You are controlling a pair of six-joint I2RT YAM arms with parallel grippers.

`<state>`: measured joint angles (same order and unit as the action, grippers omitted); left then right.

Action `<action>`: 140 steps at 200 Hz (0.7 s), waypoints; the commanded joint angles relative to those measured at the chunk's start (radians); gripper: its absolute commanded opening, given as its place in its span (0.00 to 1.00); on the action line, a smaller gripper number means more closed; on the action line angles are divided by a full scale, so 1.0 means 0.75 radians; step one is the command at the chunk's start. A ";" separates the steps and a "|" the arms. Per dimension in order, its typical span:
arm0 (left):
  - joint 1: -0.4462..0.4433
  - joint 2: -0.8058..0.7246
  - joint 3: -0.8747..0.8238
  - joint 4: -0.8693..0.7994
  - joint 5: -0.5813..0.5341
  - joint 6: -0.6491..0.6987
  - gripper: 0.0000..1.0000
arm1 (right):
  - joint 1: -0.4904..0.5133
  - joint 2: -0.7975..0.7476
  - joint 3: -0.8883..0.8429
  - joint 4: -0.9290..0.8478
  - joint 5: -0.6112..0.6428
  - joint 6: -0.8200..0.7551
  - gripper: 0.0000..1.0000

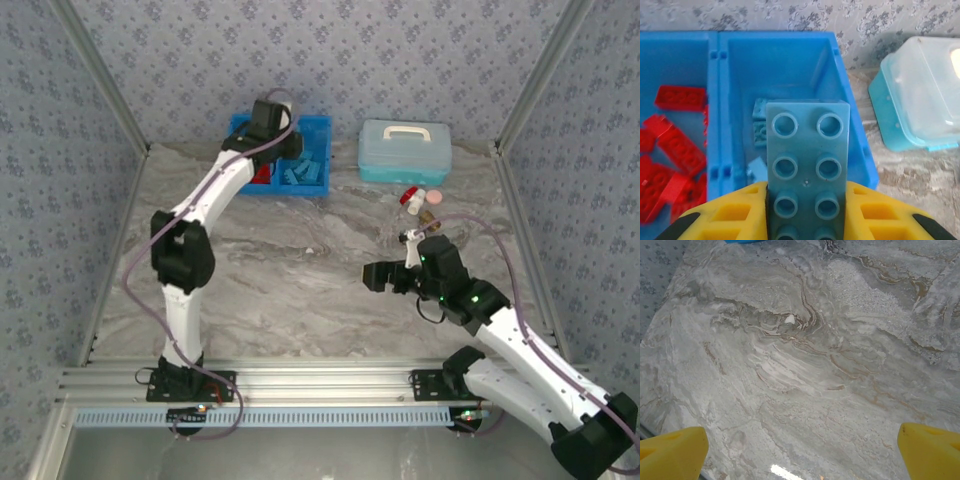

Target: Sort the legos into containers by color

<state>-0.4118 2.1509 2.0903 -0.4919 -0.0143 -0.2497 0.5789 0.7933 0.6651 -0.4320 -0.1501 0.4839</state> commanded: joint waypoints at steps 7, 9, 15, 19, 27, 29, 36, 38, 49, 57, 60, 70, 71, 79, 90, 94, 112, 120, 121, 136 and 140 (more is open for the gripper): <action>0.027 0.241 0.386 -0.162 0.058 0.037 0.26 | -0.008 0.057 0.036 0.095 -0.033 0.043 1.00; 0.027 0.263 0.408 -0.168 0.062 0.038 0.26 | -0.008 0.061 0.040 0.098 -0.033 0.044 1.00; 0.030 0.323 0.498 -0.184 0.069 0.042 0.26 | -0.009 0.075 0.050 0.101 -0.031 0.042 1.00; 0.030 0.362 0.550 -0.192 0.074 0.045 0.26 | -0.008 0.084 0.055 0.102 -0.030 0.041 1.00; 0.032 0.436 0.646 -0.201 0.081 0.048 0.26 | -0.009 0.100 0.066 0.104 -0.025 0.037 1.00; 0.032 0.454 0.670 -0.199 0.085 0.050 0.26 | -0.009 0.104 0.069 0.105 -0.025 0.036 1.00; 0.032 0.513 0.737 -0.194 0.100 0.053 0.26 | -0.009 0.115 0.076 0.107 -0.023 0.032 1.00; 0.032 0.527 0.755 -0.192 0.106 0.053 0.26 | -0.009 0.118 0.078 0.109 -0.024 0.031 1.00; 0.033 0.598 0.810 -0.160 0.118 0.059 0.26 | -0.008 0.138 0.093 0.102 -0.025 0.022 1.00; 0.034 0.631 0.813 -0.121 0.117 0.064 0.26 | -0.008 0.150 0.103 0.096 -0.027 0.017 1.00; 0.034 0.642 0.813 -0.109 0.117 0.064 0.27 | -0.009 0.154 0.106 0.095 -0.028 0.015 1.00; 0.034 0.674 0.813 -0.067 0.127 0.067 0.27 | -0.009 0.166 0.112 0.091 -0.033 0.011 1.00; 0.034 0.676 0.813 -0.065 0.128 0.067 0.27 | -0.009 0.167 0.114 0.091 -0.033 0.011 1.00; 0.032 0.697 0.813 -0.038 0.135 0.068 0.27 | -0.009 0.174 0.114 0.089 -0.035 0.011 1.00; 0.032 0.722 0.813 -0.008 0.138 0.065 0.28 | -0.009 0.180 0.113 0.090 -0.031 0.010 1.00; 0.032 0.728 0.813 0.003 0.138 0.062 0.29 | -0.009 0.183 0.111 0.090 -0.029 0.008 1.00; 0.030 0.750 0.813 0.042 0.168 0.051 0.35 | -0.011 0.193 0.111 0.088 -0.025 0.005 1.00; 0.026 0.753 0.813 0.053 0.170 0.054 0.39 | -0.010 0.194 0.115 0.088 -0.020 0.004 1.00; 0.025 0.754 0.813 0.054 0.170 0.054 0.39 | -0.010 0.194 0.115 0.087 -0.019 0.004 1.00; 0.016 0.756 0.813 0.070 0.167 0.063 0.47 | -0.010 0.195 0.115 0.091 -0.017 0.006 1.00; 0.015 0.755 0.815 0.071 0.165 0.063 0.49 | -0.011 0.193 0.115 0.092 -0.017 0.006 1.00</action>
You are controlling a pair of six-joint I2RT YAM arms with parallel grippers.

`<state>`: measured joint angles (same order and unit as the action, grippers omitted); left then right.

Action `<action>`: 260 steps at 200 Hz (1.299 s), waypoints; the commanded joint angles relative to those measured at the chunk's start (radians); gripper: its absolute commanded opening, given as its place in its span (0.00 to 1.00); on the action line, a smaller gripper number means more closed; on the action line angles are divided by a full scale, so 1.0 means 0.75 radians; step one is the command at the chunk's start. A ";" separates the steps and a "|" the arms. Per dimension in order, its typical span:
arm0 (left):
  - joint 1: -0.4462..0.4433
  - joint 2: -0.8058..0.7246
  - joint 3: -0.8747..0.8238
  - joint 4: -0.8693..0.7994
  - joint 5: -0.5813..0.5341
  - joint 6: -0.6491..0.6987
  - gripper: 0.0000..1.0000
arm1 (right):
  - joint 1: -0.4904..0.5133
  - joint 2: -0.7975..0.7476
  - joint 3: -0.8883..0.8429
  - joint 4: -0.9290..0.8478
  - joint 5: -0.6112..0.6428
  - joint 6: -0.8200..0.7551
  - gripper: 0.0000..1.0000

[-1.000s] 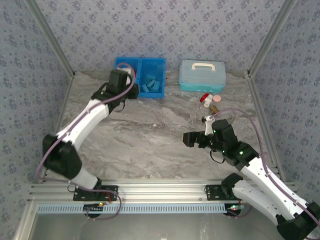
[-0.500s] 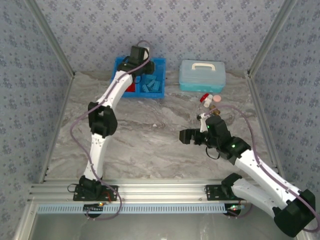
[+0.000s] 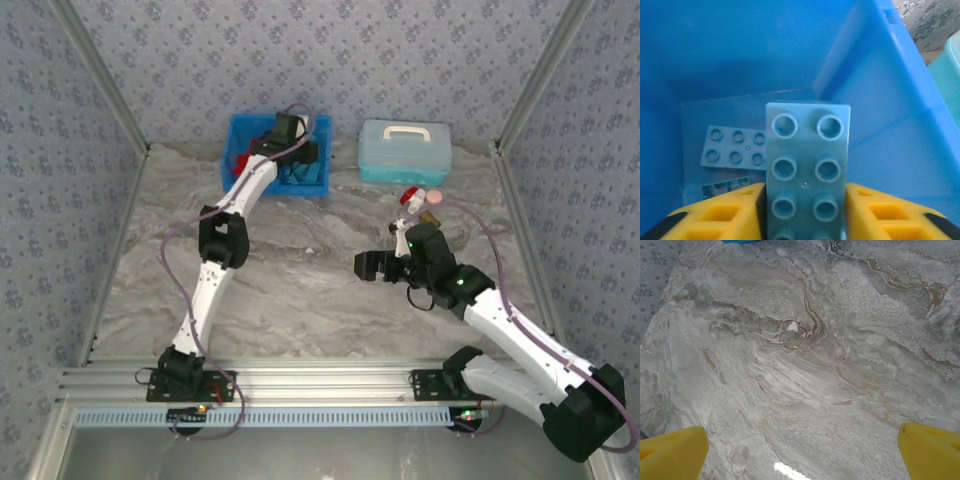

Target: Sort the legos into containers by color

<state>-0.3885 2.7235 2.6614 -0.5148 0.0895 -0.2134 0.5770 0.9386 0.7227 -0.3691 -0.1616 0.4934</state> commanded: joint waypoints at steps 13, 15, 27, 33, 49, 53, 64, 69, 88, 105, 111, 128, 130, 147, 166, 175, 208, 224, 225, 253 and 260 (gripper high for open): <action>-0.021 -0.010 0.057 0.101 0.024 0.007 0.54 | -0.007 -0.002 0.041 0.005 -0.001 -0.006 1.00; -0.019 -0.012 0.057 0.101 0.024 0.006 0.55 | -0.008 -0.001 0.041 0.003 -0.001 -0.007 1.00; -0.019 -0.026 0.061 0.084 0.024 0.004 0.58 | -0.007 -0.005 0.041 -0.002 -0.001 -0.006 1.00; -0.021 -0.034 0.062 0.075 0.024 0.005 0.58 | -0.007 -0.006 0.041 -0.005 -0.001 -0.009 1.00; -0.031 -0.079 0.061 0.033 0.011 0.011 0.58 | -0.008 -0.009 0.043 -0.014 -0.001 -0.015 1.00; -0.035 -0.094 0.061 0.020 0.006 0.014 0.59 | -0.008 -0.010 0.046 -0.015 -0.001 -0.017 1.00; -0.046 -0.142 0.058 -0.021 0.002 0.020 0.59 | -0.008 -0.008 0.049 -0.020 0.002 -0.024 1.00; -0.051 -0.168 0.056 -0.039 0.002 0.020 0.58 | -0.008 -0.011 0.051 -0.021 0.007 -0.028 1.00; -0.074 -0.303 -0.016 -0.096 -0.004 -0.002 0.60 | -0.008 -0.023 0.054 -0.030 0.043 -0.040 1.00; -0.111 -0.517 -0.276 -0.021 -0.035 -0.020 0.60 | -0.012 -0.054 0.044 -0.038 0.124 -0.050 1.00; -0.129 -0.606 -0.413 0.043 -0.053 -0.015 0.61 | -0.019 -0.067 0.042 -0.043 0.156 -0.050 1.00; -0.180 -0.868 -0.783 0.229 -0.107 -0.007 0.64 | -0.051 -0.113 0.035 -0.057 0.202 -0.059 1.00; -0.186 -0.900 -0.827 0.245 -0.114 -0.009 0.64 | -0.055 -0.117 0.035 -0.059 0.206 -0.059 1.00; -0.216 -1.127 -1.132 0.358 -0.148 -0.051 0.68 | -0.110 -0.166 0.018 -0.069 0.225 -0.065 1.00; -0.243 -1.366 -1.427 0.444 -0.172 -0.079 0.71 | -0.183 -0.213 -0.008 -0.084 0.244 -0.068 1.00; -0.252 -1.467 -1.547 0.467 -0.186 -0.078 0.74 | -0.215 -0.228 -0.025 -0.084 0.261 -0.070 1.00; -0.277 -1.780 -1.924 0.472 -0.304 -0.083 0.89 | -0.357 -0.252 -0.072 -0.083 0.307 -0.072 1.00; -0.279 -1.922 -2.101 0.478 -0.386 -0.100 0.98 | -0.431 -0.242 -0.099 -0.051 0.344 -0.096 1.00; -0.279 -1.933 -2.111 0.479 -0.394 -0.101 0.98 | -0.435 -0.240 -0.103 -0.047 0.347 -0.097 1.00; -0.279 -2.166 -2.368 0.463 -0.572 -0.109 0.99 | -0.591 -0.181 -0.178 0.113 0.384 -0.121 1.00; -0.279 -2.219 -2.422 0.461 -0.624 -0.105 0.99 | -0.633 -0.155 -0.196 0.172 0.399 -0.125 1.00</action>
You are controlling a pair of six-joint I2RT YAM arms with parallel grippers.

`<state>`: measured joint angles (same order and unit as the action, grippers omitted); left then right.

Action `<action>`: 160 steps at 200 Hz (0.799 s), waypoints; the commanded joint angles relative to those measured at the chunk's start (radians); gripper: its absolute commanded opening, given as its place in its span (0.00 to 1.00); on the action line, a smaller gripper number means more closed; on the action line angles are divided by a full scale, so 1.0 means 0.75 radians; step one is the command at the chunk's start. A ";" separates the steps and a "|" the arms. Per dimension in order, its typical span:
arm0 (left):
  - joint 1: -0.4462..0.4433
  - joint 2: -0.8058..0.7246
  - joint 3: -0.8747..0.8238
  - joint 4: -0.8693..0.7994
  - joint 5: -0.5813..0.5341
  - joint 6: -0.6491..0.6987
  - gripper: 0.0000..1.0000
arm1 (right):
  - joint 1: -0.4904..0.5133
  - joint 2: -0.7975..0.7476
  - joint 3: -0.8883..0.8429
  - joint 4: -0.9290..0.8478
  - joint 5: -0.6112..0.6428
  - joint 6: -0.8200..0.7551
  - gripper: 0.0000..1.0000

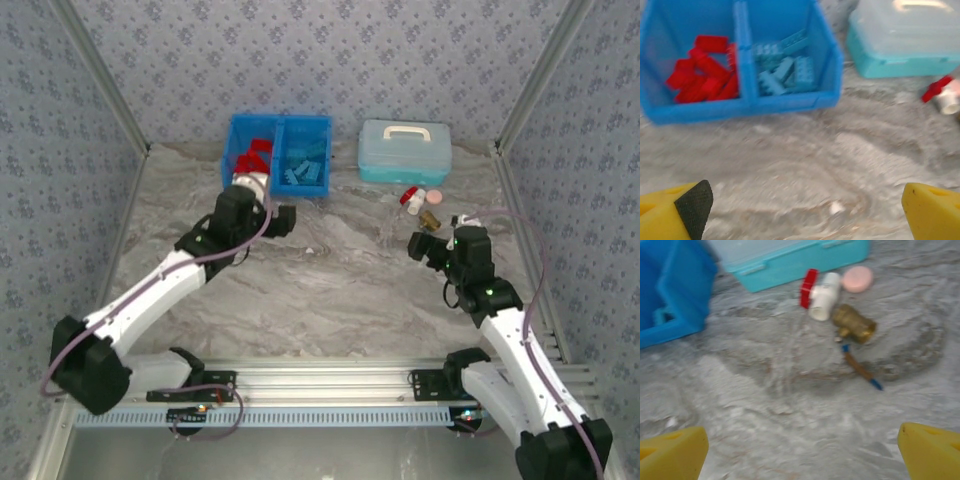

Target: Sort the legos into containers by color

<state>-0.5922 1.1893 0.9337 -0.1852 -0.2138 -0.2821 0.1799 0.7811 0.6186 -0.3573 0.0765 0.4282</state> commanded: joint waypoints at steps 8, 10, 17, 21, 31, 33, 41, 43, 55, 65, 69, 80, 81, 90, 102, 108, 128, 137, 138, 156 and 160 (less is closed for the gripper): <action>-0.008 -0.227 -0.176 0.017 -0.279 -0.006 0.99 | -0.156 0.104 -0.077 0.234 0.101 -0.046 1.00; -0.006 -0.238 -0.189 0.015 -0.293 -0.004 0.99 | -0.170 0.117 -0.081 0.253 0.105 -0.046 1.00; -0.005 -0.278 -0.227 0.005 -0.340 0.006 0.99 | -0.206 0.168 -0.091 0.314 0.123 -0.045 1.00; -0.006 -0.297 -0.247 0.001 -0.363 0.017 0.99 | -0.232 0.198 -0.096 0.353 0.132 -0.043 1.00; -0.002 -0.338 -0.295 -0.006 -0.416 0.047 0.99 | -0.278 0.300 -0.101 0.450 0.156 -0.047 1.00; -0.002 -0.345 -0.304 -0.005 -0.427 0.054 0.99 | -0.286 0.333 -0.100 0.466 0.154 -0.056 1.00; -0.004 -0.366 -0.340 -0.003 -0.475 0.073 0.99 | -0.293 0.440 -0.099 0.589 0.143 -0.122 1.00; -0.003 -0.370 -0.348 -0.007 -0.477 0.079 0.99 | -0.293 0.472 -0.094 0.617 0.140 -0.142 1.00; 0.001 -0.394 -0.382 -0.017 -0.534 0.108 0.99 | -0.288 0.644 -0.027 0.692 0.132 -0.227 1.00; 0.002 -0.409 -0.404 -0.022 -0.608 0.109 0.99 | -0.292 0.761 0.075 0.643 0.148 -0.270 1.00; 0.002 -0.416 -0.413 -0.022 -0.631 0.115 0.99 | -0.287 0.792 0.088 0.661 0.173 -0.291 1.00; 0.009 -0.436 -0.441 -0.005 -0.684 0.141 0.99 | -0.270 0.850 0.087 0.782 0.223 -0.389 1.00; 0.009 -0.438 -0.444 -0.004 -0.690 0.143 0.99 | -0.268 0.856 0.093 0.781 0.225 -0.397 1.00; 0.019 -0.455 -0.471 0.017 -0.723 0.161 0.99 | -0.260 0.908 0.106 0.823 0.296 -0.444 1.00; 0.046 -0.481 -0.507 0.045 -0.744 0.184 0.99 | -0.283 0.966 0.092 0.876 0.284 -0.438 1.00; 0.064 -0.491 -0.526 0.055 -0.746 0.192 0.99 | -0.286 0.992 0.071 0.923 0.285 -0.430 1.00; 0.140 -0.533 -0.586 0.070 -0.726 0.203 0.99 | -0.194 1.007 -0.041 1.098 0.356 -0.514 1.00; 0.180 -0.555 -0.619 0.080 -0.700 0.202 0.99 | -0.163 1.003 -0.077 1.180 0.375 -0.557 1.00; 0.184 -0.558 -0.622 0.082 -0.695 0.201 0.99 | -0.164 1.000 -0.079 1.179 0.375 -0.556 1.00; 0.262 -0.599 -0.694 0.127 -0.612 0.214 0.99 | -0.227 0.971 -0.138 1.249 0.166 -0.581 1.00; 0.278 -0.608 -0.710 0.139 -0.590 0.223 0.99 | -0.242 0.961 -0.172 1.294 0.097 -0.586 1.00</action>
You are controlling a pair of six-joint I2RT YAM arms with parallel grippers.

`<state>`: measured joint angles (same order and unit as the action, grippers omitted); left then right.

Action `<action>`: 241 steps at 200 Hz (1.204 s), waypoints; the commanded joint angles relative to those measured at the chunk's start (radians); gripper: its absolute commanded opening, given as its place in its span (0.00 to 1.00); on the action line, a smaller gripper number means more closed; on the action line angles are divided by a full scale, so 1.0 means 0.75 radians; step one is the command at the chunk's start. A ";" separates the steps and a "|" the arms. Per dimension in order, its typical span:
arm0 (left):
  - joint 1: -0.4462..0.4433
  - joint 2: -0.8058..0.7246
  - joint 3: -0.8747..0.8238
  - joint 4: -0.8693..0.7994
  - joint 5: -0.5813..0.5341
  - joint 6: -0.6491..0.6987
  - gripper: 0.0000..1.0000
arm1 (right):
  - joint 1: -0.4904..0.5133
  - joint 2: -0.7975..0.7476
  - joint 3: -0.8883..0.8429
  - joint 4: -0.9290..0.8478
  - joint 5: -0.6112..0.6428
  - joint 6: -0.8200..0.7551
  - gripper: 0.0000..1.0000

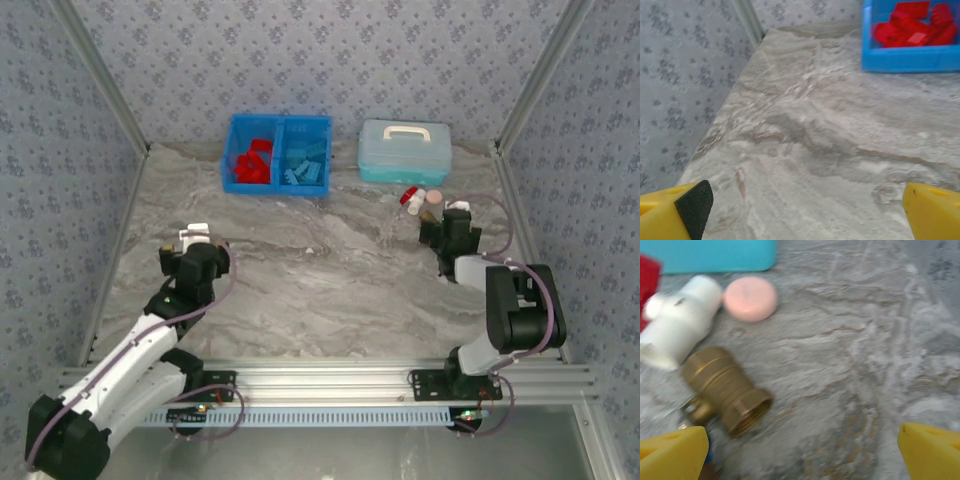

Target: Sort the legos into containers by color

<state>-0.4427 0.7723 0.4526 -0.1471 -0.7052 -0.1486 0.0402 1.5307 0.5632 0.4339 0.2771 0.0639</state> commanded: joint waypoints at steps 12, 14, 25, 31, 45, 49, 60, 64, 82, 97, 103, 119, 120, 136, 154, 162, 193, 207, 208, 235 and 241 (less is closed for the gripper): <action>0.129 -0.079 -0.113 0.114 0.117 0.060 0.99 | -0.101 -0.011 -0.235 0.473 -0.336 -0.110 1.00; 0.135 -0.083 -0.120 0.120 0.122 0.062 0.99 | -0.102 0.016 -0.257 0.578 -0.342 -0.109 1.00; 0.185 -0.105 -0.154 0.152 0.159 0.058 0.99 | -0.104 -0.020 -0.209 0.436 -0.342 -0.110 1.00; 0.216 -0.111 -0.173 0.179 0.171 0.055 0.99 | -0.108 -0.002 -0.224 0.487 -0.357 -0.110 1.00; 0.314 -0.082 -0.214 0.276 0.262 0.040 0.99 | -0.103 -0.020 -0.218 0.448 -0.331 -0.105 1.00; 0.345 -0.057 -0.221 0.304 0.287 0.028 0.99 | -0.101 -0.014 -0.219 0.464 -0.325 -0.105 1.00; 0.434 0.050 -0.214 0.366 0.330 -0.015 0.99 | -0.082 -0.017 -0.244 0.518 -0.241 -0.096 1.00; 0.468 0.100 -0.205 0.384 0.357 -0.022 0.99 | -0.080 -0.018 -0.247 0.520 -0.236 -0.095 1.00; 0.560 0.337 -0.164 0.518 0.408 -0.024 0.99 | -0.094 -0.016 -0.223 0.482 -0.334 -0.117 1.00; 0.576 0.486 -0.110 0.618 0.481 0.030 0.99 | -0.098 -0.016 -0.225 0.481 -0.344 -0.116 1.00; 0.579 0.527 -0.106 0.693 0.520 0.056 0.99 | -0.099 -0.015 -0.223 0.481 -0.346 -0.116 1.00; 0.587 0.644 -0.077 0.830 0.580 0.101 0.99 | -0.101 -0.015 -0.223 0.481 -0.347 -0.115 1.00; 0.588 0.651 -0.071 0.831 0.583 0.103 0.99 | -0.100 -0.016 -0.223 0.481 -0.346 -0.116 1.00; 0.607 0.754 0.006 0.824 0.603 0.111 0.99 | -0.101 -0.014 -0.222 0.481 -0.349 -0.116 1.00; 0.617 0.834 0.070 0.818 0.626 0.115 0.99 | -0.099 -0.016 -0.223 0.481 -0.349 -0.116 1.00; 0.617 0.854 0.078 0.848 0.641 0.113 0.99 | -0.101 -0.016 -0.223 0.481 -0.350 -0.116 1.00; 0.643 0.971 0.110 0.951 0.807 0.096 0.99 | -0.101 -0.016 -0.223 0.481 -0.350 -0.116 1.00; 0.603 0.985 0.110 0.965 0.850 0.168 0.99 | -0.100 -0.016 -0.223 0.481 -0.349 -0.116 1.00; 0.600 0.984 0.105 0.973 0.855 0.172 0.99 | -0.100 -0.015 -0.222 0.480 -0.349 -0.116 1.00; 0.593 1.001 -0.078 1.309 0.902 0.193 0.99 | -0.102 -0.016 -0.223 0.480 -0.349 -0.116 1.00; 0.597 1.010 -0.045 1.253 0.906 0.192 0.99 | -0.100 -0.016 -0.223 0.480 -0.349 -0.115 1.00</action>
<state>0.0040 1.5238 0.4305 0.6983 -0.0883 -0.0360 -0.0284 1.5330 0.3828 0.7753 0.0246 -0.0093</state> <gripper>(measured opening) 0.993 0.997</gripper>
